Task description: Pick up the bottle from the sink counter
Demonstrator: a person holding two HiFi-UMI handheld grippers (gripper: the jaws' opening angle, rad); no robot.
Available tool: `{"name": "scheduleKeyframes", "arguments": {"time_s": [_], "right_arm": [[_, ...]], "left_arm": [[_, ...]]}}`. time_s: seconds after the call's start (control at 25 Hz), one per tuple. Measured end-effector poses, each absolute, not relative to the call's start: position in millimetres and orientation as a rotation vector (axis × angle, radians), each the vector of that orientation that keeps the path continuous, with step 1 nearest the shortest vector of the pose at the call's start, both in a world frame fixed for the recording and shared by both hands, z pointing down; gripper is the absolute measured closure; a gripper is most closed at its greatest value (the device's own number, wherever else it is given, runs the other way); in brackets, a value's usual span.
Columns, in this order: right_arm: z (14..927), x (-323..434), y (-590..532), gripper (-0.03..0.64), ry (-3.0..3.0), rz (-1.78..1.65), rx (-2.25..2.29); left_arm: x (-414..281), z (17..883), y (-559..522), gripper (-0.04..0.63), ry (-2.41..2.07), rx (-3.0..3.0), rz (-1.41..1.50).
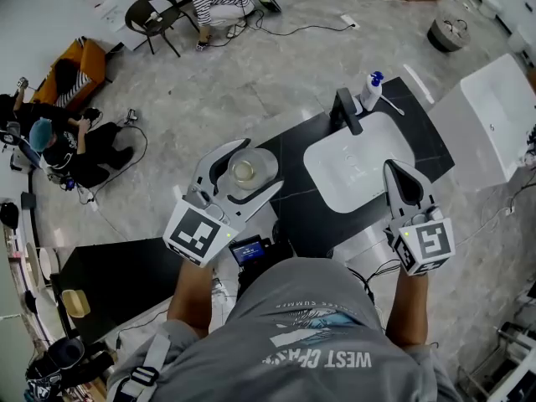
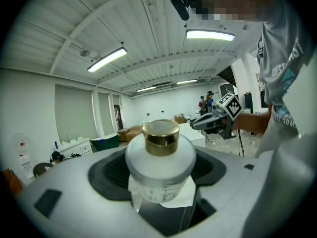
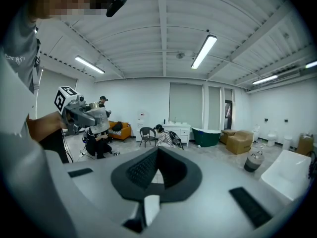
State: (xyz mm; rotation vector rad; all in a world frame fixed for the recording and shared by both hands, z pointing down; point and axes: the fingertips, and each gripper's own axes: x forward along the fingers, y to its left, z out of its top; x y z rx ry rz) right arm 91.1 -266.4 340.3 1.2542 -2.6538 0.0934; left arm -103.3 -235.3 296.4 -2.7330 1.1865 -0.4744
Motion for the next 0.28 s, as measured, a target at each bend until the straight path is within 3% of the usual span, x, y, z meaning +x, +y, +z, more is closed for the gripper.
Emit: {"name": "scheduleKeyframes", "arguments": {"time_s": [0.28], "right_arm": [[341.9, 94.5, -264.4, 0.617, -2.628, 0.122, 1.282]], "left_arm": [[-107.3, 307.0, -236.8, 0.262, 1.201, -2.759, -0.529]]}}
